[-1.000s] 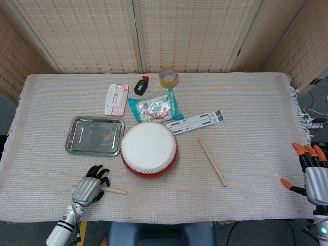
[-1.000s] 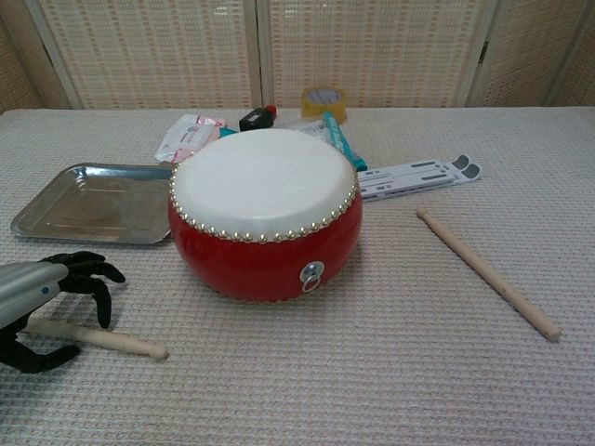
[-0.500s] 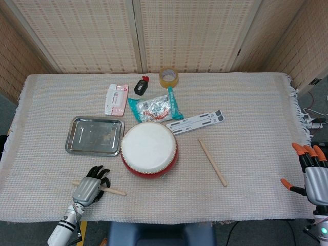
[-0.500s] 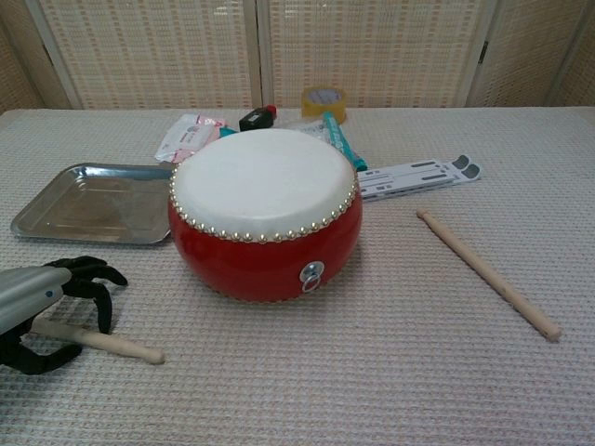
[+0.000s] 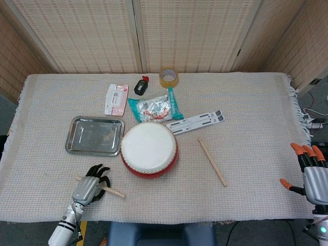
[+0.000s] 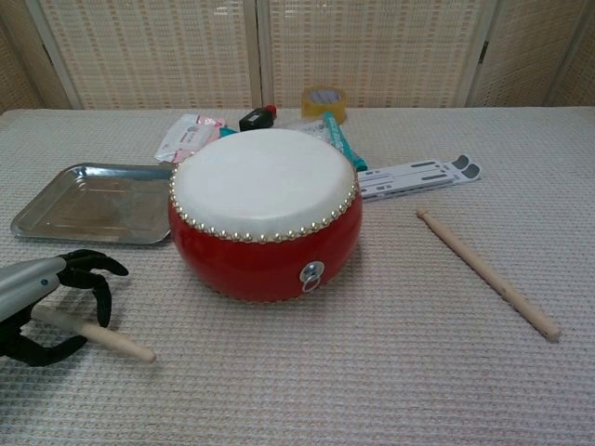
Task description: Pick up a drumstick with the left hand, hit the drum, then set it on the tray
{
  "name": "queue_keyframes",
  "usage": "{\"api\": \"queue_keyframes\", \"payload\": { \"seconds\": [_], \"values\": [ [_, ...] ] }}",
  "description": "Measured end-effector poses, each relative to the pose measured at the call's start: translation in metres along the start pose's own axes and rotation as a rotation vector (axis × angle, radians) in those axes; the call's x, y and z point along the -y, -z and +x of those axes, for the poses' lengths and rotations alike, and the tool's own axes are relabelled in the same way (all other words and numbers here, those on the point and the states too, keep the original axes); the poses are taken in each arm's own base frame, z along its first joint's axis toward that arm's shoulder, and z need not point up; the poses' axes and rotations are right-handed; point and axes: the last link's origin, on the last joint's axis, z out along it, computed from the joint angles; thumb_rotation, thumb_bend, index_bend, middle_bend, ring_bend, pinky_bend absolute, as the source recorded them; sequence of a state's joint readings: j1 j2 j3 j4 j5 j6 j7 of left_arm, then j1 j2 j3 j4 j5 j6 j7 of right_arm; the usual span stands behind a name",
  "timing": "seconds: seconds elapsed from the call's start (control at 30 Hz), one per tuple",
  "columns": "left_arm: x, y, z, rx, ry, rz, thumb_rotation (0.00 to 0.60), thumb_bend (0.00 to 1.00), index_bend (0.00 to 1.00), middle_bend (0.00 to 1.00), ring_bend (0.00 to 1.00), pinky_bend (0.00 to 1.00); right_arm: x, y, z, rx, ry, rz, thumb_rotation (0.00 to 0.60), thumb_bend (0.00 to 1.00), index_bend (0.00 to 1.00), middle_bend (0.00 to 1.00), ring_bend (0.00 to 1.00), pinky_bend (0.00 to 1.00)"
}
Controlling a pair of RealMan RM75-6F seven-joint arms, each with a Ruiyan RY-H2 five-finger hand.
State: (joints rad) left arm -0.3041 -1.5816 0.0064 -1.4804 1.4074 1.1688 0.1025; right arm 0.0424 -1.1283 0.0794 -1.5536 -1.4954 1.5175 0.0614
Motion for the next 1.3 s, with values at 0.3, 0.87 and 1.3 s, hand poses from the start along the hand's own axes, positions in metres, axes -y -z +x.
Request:
{"api": "queue_keyframes", "payload": {
  "seconds": [0.3, 0.87, 1.3],
  "values": [
    [0.003, 0.005, 0.024, -0.071, 0.426, 0.010, 0.600, 0.41, 0.55, 0.19, 0.01, 0.00, 0.004, -0.004, 0.005, -0.003, 0.009, 0.018, 0.600, 0.06, 0.09, 0.12, 0.00, 0.03],
    [0.034, 0.018, 0.077, -0.031, 1.387, -0.018, 0.600, 0.41, 0.56, 0.22, 0.02, 0.00, 0.012, -0.008, 0.013, -0.022, 0.030, 0.029, 0.600, 0.06, 0.09, 0.12, 0.00, 0.03],
    [0.067, 0.010, 0.093, 0.173, 1.612, 0.035, 0.600, 0.41, 0.56, 0.23, 0.07, 0.02, 0.011, -0.004, 0.016, -0.041, 0.047, 0.007, 0.600, 0.06, 0.09, 0.12, 0.00, 0.03]
  ]
}}
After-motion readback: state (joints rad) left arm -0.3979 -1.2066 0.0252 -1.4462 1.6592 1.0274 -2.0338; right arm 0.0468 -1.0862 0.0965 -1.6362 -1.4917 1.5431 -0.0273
